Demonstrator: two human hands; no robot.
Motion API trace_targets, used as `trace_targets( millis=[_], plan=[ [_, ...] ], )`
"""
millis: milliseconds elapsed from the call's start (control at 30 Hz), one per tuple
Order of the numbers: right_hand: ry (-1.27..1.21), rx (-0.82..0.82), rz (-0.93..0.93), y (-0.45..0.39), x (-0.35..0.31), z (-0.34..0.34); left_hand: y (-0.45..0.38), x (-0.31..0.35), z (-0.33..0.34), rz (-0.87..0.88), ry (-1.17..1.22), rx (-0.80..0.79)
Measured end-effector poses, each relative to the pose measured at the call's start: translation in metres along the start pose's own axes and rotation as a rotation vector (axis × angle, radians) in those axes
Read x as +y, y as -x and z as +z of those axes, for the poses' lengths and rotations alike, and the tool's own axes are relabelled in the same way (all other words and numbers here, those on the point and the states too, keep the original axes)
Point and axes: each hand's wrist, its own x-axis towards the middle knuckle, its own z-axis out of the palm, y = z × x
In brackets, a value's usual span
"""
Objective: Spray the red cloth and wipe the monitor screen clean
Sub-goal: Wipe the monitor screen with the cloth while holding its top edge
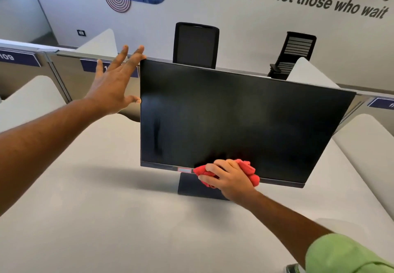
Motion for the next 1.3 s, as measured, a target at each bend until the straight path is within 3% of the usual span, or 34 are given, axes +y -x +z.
trace_targets(
  millis=[67,133,267,467,600,667,933,1033,1133,1300],
  plan=[
    [0.023,-0.050,-0.072,0.000,0.007,-0.002,0.002,0.001,-0.001,-0.005,-0.008,-0.004],
    [0.065,-0.001,-0.094,-0.007,0.024,-0.014,0.003,0.001,-0.001,-0.017,-0.005,-0.016],
    [0.093,0.264,0.133,-0.030,0.085,-0.067,0.003,0.003,-0.001,-0.020,-0.003,-0.021],
    [0.170,0.406,0.316,-0.068,0.173,-0.143,-0.002,0.003,0.003,-0.042,-0.025,-0.019],
    [0.103,0.449,0.370,-0.060,0.157,-0.125,-0.006,0.004,0.004,-0.055,-0.057,-0.021],
    [0.076,0.397,0.266,-0.040,0.128,-0.099,-0.005,0.003,0.005,-0.064,-0.061,-0.013],
    [0.016,-0.068,-0.096,0.059,0.048,-0.024,0.001,0.007,0.002,-0.099,-0.072,-0.028],
    [0.092,-0.087,-0.150,0.056,0.054,-0.029,0.007,0.010,0.000,-0.110,-0.083,-0.034],
    [0.169,0.066,-0.064,0.043,0.089,-0.055,0.009,0.011,0.000,-0.100,-0.076,-0.027],
    [0.288,0.365,0.256,0.007,0.185,-0.130,0.002,0.013,0.001,-0.085,-0.110,-0.023]
  ],
)
